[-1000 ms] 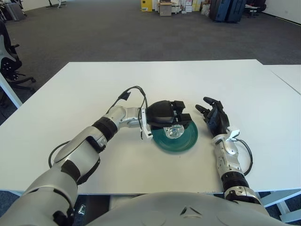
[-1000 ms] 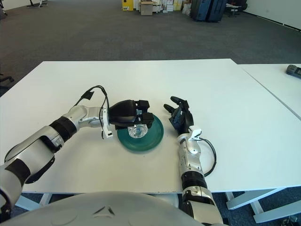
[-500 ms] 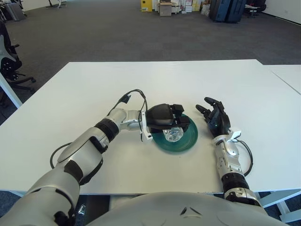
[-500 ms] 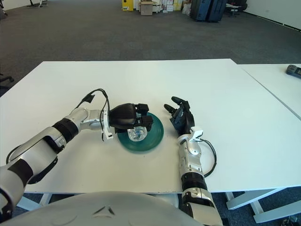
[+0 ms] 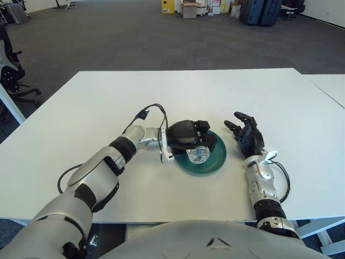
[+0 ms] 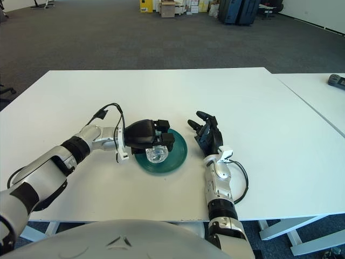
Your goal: Put the bottle into the plate.
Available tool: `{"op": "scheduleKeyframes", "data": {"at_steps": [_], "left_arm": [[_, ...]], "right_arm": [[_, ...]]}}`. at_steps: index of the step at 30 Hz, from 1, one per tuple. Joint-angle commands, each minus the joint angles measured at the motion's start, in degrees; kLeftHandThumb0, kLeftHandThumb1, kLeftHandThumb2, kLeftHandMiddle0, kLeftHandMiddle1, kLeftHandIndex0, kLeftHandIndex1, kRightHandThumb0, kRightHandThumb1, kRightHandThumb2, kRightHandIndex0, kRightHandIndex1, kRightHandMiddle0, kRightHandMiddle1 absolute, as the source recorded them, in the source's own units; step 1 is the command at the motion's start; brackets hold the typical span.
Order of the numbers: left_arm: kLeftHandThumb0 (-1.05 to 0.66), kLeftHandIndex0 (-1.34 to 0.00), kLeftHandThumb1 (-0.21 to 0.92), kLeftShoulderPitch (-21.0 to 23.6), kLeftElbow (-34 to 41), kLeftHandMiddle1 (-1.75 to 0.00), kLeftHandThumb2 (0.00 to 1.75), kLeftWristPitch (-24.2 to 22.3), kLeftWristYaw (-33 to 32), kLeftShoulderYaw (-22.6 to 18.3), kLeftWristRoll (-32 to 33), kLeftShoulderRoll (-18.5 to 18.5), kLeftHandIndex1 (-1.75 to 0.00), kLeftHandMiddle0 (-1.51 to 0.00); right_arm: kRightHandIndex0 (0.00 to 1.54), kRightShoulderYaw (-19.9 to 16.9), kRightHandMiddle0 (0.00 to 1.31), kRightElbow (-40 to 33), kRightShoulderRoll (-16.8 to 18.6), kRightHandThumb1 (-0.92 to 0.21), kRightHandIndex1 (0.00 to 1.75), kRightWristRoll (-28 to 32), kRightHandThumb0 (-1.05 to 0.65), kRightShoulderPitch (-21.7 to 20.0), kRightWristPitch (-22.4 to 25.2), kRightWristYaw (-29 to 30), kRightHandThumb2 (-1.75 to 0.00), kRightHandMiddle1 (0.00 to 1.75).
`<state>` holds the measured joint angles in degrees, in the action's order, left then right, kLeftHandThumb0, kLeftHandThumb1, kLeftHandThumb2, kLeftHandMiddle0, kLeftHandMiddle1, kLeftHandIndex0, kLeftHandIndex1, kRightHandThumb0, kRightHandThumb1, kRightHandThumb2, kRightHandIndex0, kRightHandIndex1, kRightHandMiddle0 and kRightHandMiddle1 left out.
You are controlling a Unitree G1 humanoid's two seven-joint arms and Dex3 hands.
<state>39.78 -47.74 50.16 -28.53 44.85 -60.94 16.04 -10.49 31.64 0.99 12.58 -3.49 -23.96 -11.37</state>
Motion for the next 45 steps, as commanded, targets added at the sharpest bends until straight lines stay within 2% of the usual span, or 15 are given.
{"op": "scheduleKeyframes", "data": {"at_steps": [1,15,25,34,36,38,40,42,43,44,45], "left_arm": [[0.0,-0.48,0.19,1.6,-0.5,-1.71,1.47,-0.1,-2.0,-0.3,0.4,0.0,-1.75,-0.72],[0.0,-0.51,0.15,1.8,0.5,-1.73,1.52,-1.5,-5.0,1.8,-2.7,0.1,-1.75,-0.74],[0.0,-0.47,0.19,1.8,1.7,-1.72,1.46,-3.6,-6.4,2.9,-5.0,0.5,-1.75,-0.72],[0.0,-0.46,0.21,1.7,0.0,-1.73,1.45,-4.0,-7.2,2.9,-4.2,-0.4,-1.75,-0.7],[-0.01,-0.47,0.2,1.7,-0.5,-1.74,1.46,-3.2,-7.9,2.7,-3.8,-0.5,-1.75,-0.7],[-0.01,-0.56,0.11,1.7,-1.2,-1.74,1.55,-2.2,-8.5,2.5,-3.1,-0.8,-1.71,-0.76],[-0.26,-0.5,0.36,1.7,-2.2,-1.74,1.25,-1.2,-9.0,2.3,-2.5,-1.0,-1.73,-0.82],[-0.33,-0.44,0.48,1.9,-2.7,-1.75,1.1,-0.7,-9.2,2.5,-2.6,-1.0,-1.74,-0.77],[-0.54,-0.32,0.64,2.0,-2.9,-1.75,0.93,-0.6,-9.2,2.6,-2.7,-0.9,-1.74,-0.63],[-0.61,-0.27,0.69,2.2,-2.8,-1.75,0.87,-0.5,-9.0,2.8,-3.0,-0.8,-1.74,-0.57],[-0.74,-0.19,0.78,2.4,-2.9,-1.75,0.79,-0.5,-8.9,3.0,-3.2,-0.7,-1.73,-0.45]], "right_arm": [[0.42,-0.1,0.04,2.1,1.1,-0.92,0.47,0.4,-0.93,2.8,2.5,0.6,-1.07,1.06],[0.42,-0.4,0.02,2.6,1.4,-0.92,0.46,0.8,-0.93,2.5,3.6,0.8,-1.08,1.06],[0.42,-0.8,0.0,3.0,1.8,-0.92,0.45,1.0,-0.92,2.1,3.6,0.9,-1.07,1.05],[0.42,-0.9,0.0,3.5,2.0,-0.92,0.44,0.7,-0.92,1.9,2.5,0.8,-1.07,1.03],[0.42,-0.9,0.0,3.6,2.0,-0.92,0.44,0.6,-0.92,1.9,2.2,0.9,-1.07,1.03],[0.41,-0.9,0.0,3.7,2.0,-0.92,0.44,0.4,-0.92,1.9,1.9,1.0,-1.07,1.03],[0.41,-0.9,0.01,3.9,2.0,-0.92,0.44,0.2,-0.92,1.9,1.6,1.2,-1.07,1.04],[0.41,-0.9,0.02,4.1,2.0,-0.92,0.43,0.2,-0.91,1.8,1.3,1.3,-1.06,1.04],[0.41,-0.9,0.03,4.1,2.0,-0.92,0.43,0.2,-0.9,1.8,1.2,1.3,-1.06,1.05],[0.41,-1.0,0.03,4.2,2.0,-0.92,0.43,0.2,-0.9,1.8,1.1,1.3,-1.06,1.05],[0.41,-1.0,0.03,4.3,2.0,-0.92,0.43,0.2,-0.89,1.7,1.0,1.3,-1.06,1.05]]}}
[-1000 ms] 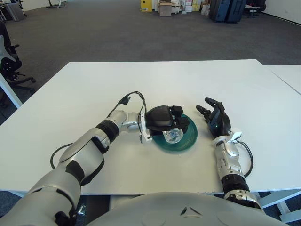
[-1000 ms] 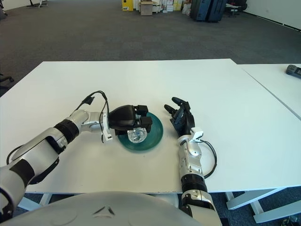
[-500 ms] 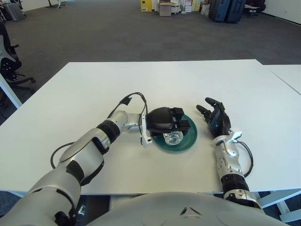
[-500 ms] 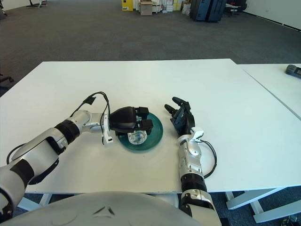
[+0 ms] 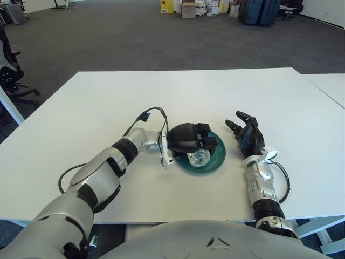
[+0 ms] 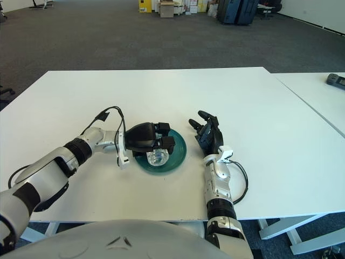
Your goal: Put the bottle into the plate.
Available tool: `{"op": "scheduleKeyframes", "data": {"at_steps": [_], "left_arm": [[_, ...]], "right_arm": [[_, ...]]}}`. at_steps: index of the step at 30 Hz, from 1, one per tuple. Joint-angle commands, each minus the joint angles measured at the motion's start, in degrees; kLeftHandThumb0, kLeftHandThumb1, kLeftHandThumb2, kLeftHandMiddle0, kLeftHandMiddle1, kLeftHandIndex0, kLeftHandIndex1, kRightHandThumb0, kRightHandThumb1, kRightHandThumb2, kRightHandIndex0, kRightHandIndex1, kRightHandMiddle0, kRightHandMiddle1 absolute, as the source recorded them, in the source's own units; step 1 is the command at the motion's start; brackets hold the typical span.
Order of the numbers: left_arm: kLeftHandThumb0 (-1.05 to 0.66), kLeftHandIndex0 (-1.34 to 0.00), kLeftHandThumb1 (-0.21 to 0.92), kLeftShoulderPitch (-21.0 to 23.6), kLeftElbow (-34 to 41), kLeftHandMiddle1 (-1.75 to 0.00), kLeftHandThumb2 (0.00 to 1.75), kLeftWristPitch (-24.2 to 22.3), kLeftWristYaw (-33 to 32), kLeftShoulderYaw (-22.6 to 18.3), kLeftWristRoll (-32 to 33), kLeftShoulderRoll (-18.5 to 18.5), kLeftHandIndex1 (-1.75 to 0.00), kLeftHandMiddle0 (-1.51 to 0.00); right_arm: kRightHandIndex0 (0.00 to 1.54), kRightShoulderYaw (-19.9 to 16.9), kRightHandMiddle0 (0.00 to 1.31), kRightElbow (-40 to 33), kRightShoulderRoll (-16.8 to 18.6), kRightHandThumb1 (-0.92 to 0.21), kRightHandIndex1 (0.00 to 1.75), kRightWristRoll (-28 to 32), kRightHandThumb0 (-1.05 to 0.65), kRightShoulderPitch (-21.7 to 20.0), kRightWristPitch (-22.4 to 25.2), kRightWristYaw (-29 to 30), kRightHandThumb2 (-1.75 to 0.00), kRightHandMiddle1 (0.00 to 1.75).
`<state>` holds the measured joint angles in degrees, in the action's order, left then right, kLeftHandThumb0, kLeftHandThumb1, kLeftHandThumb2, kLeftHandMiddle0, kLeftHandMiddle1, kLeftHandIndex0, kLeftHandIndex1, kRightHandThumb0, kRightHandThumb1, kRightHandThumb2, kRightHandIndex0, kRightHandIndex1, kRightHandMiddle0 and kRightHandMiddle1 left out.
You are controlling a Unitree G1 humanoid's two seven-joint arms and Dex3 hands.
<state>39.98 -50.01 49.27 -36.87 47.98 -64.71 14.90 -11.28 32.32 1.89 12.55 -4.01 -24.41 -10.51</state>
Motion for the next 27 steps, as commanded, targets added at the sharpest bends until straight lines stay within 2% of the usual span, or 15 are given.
{"op": "scheduleKeyframes", "data": {"at_steps": [1,3,4,8,13,18,23,27], "left_arm": [[-0.82,-0.14,0.83,2.6,-0.4,-1.75,0.75,0.7,0.6,0.1,0.6,0.7,-1.72,-0.37],[-0.92,-0.08,0.87,3.2,0.2,-1.6,0.74,1.8,3.6,0.1,1.3,1.3,-1.66,-0.23],[-0.97,-0.05,0.89,3.5,0.4,-1.47,0.74,2.3,5.2,0.0,1.8,1.5,-1.58,-0.17],[-1.03,-0.01,0.91,3.9,-0.6,-1.15,0.73,5.4,14.1,-0.8,6.0,1.6,-1.37,-0.09],[-1.05,0.0,0.92,3.8,-0.7,-0.9,0.7,7.2,25.2,-1.8,11.5,1.9,-1.27,-0.07],[-1.05,0.0,0.92,3.2,0.8,-0.61,0.76,7.5,32.6,-2.8,15.1,2.5,-1.19,-0.08],[-1.05,0.0,0.92,3.1,2.0,-0.29,0.83,7.5,38.7,-3.4,17.6,2.8,-0.84,-0.12],[-1.05,0.0,0.92,2.8,2.9,-0.18,0.87,7.3,42.3,-4.0,19.2,3.0,-0.67,-0.11]], "right_arm": [[0.41,-0.2,0.03,3.8,1.1,-0.92,0.43,0.3,-0.88,2.2,1.2,0.4,-1.06,1.05],[0.41,-0.4,0.03,3.8,1.3,-0.92,0.43,0.5,-0.86,2.3,0.6,0.2,-1.06,1.05],[0.4,-0.4,0.03,3.8,1.4,-0.92,0.43,0.7,-0.85,2.3,0.3,0.1,-1.06,1.05],[0.38,-0.7,0.01,3.6,2.0,-0.92,0.41,1.6,-0.81,2.4,-0.5,-0.4,-1.02,1.03],[0.37,-1.1,0.0,3.4,2.3,-0.92,0.4,2.4,-0.79,2.5,-0.6,-1.6,-0.97,1.03],[0.36,-1.3,0.0,3.4,2.3,-0.92,0.39,2.9,-0.77,2.4,-0.1,-2.5,-0.93,1.02],[0.33,-1.0,0.0,3.6,1.8,-0.92,0.36,2.9,-0.76,2.4,-0.1,-3.6,-0.93,0.97],[0.31,-0.9,0.0,3.4,1.7,-0.92,0.34,2.7,-0.75,2.4,0.0,-4.1,-0.94,0.9]]}}
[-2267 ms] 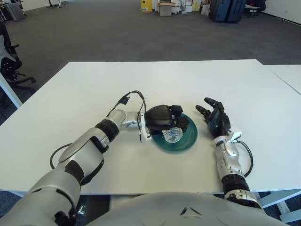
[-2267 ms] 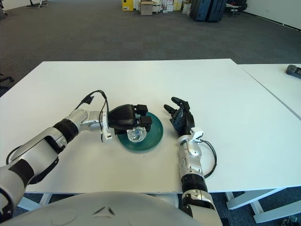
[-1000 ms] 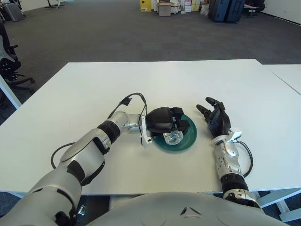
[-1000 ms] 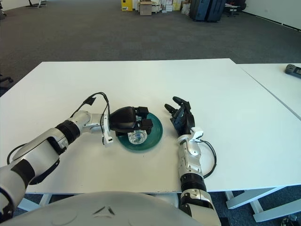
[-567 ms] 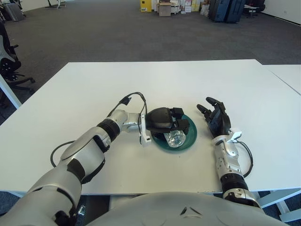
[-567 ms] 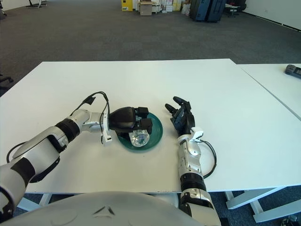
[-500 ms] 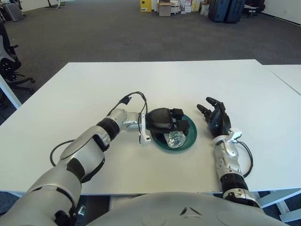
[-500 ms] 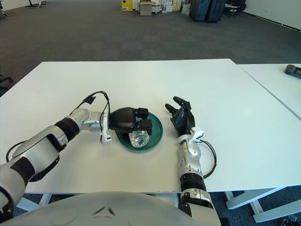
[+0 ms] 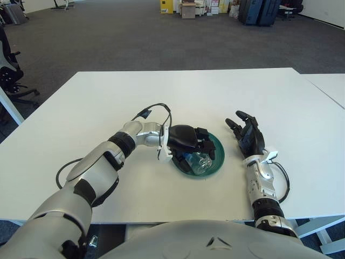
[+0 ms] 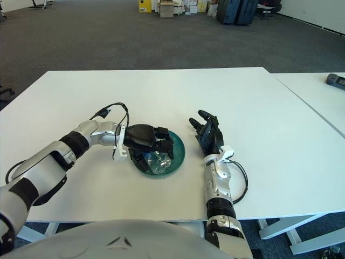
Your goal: Put the bottle into the plate.
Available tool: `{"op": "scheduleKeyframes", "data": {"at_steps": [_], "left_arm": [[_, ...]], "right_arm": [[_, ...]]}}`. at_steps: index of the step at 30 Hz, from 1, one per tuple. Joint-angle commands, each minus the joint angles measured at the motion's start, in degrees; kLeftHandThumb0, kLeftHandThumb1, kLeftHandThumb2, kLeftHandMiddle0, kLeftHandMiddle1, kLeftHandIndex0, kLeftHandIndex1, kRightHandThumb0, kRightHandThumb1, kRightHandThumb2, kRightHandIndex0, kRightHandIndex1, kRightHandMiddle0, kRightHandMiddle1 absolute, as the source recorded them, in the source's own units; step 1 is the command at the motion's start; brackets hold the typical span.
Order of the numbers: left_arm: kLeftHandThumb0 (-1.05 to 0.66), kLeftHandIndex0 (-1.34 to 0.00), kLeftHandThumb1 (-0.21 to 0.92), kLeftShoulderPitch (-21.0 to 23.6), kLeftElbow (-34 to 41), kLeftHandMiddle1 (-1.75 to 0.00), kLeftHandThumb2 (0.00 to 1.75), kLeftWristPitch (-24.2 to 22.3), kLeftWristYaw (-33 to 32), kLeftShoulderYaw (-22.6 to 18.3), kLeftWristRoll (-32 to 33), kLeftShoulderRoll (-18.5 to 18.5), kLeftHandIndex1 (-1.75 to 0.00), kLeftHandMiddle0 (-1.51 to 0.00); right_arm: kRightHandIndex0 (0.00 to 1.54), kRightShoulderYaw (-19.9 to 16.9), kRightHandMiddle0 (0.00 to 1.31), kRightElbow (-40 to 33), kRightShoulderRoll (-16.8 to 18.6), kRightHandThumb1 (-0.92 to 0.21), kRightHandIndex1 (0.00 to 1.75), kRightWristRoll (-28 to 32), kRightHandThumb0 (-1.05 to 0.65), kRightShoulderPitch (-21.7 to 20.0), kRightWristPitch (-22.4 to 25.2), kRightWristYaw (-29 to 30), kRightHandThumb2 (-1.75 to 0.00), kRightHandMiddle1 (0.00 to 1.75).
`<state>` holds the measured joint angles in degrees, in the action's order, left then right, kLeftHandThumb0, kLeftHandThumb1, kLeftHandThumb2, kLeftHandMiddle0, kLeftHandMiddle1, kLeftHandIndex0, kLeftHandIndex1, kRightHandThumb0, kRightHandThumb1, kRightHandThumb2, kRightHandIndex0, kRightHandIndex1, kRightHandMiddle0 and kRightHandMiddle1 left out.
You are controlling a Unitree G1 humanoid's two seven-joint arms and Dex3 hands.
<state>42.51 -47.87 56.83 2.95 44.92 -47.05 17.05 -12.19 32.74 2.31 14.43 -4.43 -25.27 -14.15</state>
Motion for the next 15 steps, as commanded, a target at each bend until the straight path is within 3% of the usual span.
{"op": "scheduleKeyframes", "data": {"at_steps": [1,7,15], "left_arm": [[-1.05,0.0,0.92,0.1,0.9,-0.18,0.87,-0.4,3.0,-1.1,1.8,0.9,-0.66,-0.11],[-1.05,0.0,0.92,-0.1,2.0,-0.11,0.89,-0.9,7.1,-1.6,3.2,1.2,-0.5,-0.09],[-1.05,0.0,0.92,-0.4,2.8,-0.08,0.87,-1.1,10.0,-2.4,4.1,1.3,-0.61,-0.11]], "right_arm": [[0.31,0.0,0.0,3.0,1.3,-0.92,0.34,0.8,-0.75,2.9,0.8,-0.5,-0.94,0.89],[0.31,0.1,0.0,2.7,1.4,-0.92,0.31,0.6,-0.73,3.0,0.8,-0.5,-0.94,0.84],[0.33,0.1,0.0,2.6,1.4,-0.92,0.31,0.6,-0.71,3.1,1.0,-0.5,-0.93,0.83]]}}
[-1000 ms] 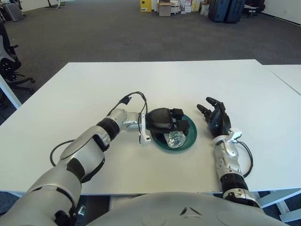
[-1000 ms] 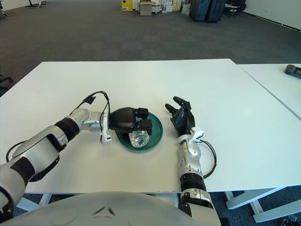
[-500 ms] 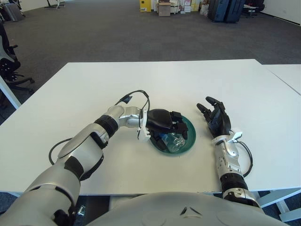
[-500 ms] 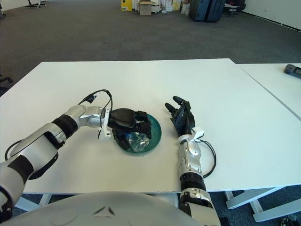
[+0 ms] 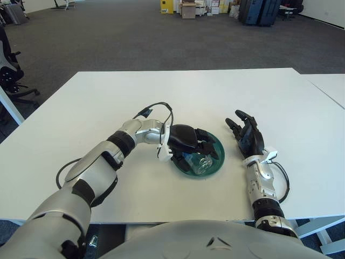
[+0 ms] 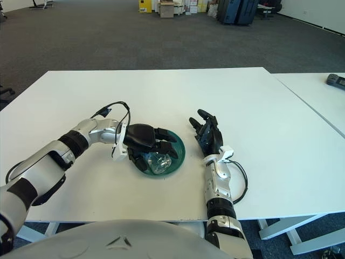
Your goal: Put the bottle into the plate.
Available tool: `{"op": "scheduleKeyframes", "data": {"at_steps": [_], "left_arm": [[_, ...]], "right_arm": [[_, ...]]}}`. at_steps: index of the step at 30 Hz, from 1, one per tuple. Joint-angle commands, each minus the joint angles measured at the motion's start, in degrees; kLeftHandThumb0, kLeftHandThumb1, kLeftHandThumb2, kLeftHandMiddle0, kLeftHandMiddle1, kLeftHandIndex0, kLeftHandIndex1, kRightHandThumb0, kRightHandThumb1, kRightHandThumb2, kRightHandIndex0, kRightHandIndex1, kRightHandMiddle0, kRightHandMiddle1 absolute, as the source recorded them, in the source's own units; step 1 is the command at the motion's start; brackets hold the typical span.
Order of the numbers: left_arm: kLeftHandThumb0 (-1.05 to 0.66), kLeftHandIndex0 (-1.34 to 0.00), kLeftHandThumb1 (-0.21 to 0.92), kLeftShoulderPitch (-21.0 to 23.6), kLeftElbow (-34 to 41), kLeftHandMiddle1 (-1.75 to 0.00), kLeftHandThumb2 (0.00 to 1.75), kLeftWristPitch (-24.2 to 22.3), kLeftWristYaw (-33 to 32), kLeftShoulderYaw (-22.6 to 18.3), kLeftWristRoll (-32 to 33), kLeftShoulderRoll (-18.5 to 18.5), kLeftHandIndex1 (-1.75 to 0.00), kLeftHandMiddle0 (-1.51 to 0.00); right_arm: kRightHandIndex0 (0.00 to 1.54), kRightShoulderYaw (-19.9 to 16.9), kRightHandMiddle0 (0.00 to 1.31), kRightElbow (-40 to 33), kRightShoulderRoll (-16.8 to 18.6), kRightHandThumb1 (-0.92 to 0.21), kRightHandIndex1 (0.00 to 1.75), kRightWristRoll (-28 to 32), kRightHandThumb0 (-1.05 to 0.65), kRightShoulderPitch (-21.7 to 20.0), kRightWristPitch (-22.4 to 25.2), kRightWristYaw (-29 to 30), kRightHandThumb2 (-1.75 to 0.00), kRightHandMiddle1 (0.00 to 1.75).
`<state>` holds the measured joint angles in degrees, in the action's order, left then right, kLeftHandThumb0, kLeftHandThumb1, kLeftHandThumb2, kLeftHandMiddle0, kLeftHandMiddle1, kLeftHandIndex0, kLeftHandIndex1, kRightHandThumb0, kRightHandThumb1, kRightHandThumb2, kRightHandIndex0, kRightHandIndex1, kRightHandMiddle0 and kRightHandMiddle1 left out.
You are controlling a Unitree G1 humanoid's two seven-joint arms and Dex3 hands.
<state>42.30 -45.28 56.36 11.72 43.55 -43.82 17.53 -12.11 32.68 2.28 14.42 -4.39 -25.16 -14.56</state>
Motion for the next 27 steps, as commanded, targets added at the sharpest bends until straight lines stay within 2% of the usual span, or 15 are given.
{"op": "scheduleKeyframes", "data": {"at_steps": [1,16,20,27], "left_arm": [[-1.05,0.0,0.92,-0.2,0.3,-0.07,0.87,-0.6,1.4,-1.0,1.0,0.8,-0.62,-0.11],[-1.05,0.0,0.92,-0.3,2.3,-0.05,0.88,-0.6,2.2,-3.2,2.3,1.3,-0.77,-0.14],[-1.05,0.0,0.92,-0.4,3.7,-0.04,0.87,-0.7,2.8,-4.7,4.0,1.6,-0.75,-0.13],[-1.05,0.0,0.92,-0.9,6.1,-0.02,0.87,-2.6,2.8,-7.7,6.3,1.8,-0.61,-0.1]], "right_arm": [[0.33,0.1,0.0,2.6,1.4,-0.92,0.3,0.6,-0.71,3.0,0.9,-0.1,-0.93,0.83],[0.37,0.0,0.0,2.8,1.4,-0.92,0.31,0.4,-0.71,3.2,0.1,-0.2,-0.93,0.84],[0.38,0.0,0.0,2.6,1.6,-0.92,0.31,0.4,-0.71,3.4,-0.1,0.0,-0.92,0.88],[0.35,-0.3,0.0,2.2,2.0,-0.92,0.27,0.8,-0.71,3.8,0.5,0.6,-0.91,0.93]]}}
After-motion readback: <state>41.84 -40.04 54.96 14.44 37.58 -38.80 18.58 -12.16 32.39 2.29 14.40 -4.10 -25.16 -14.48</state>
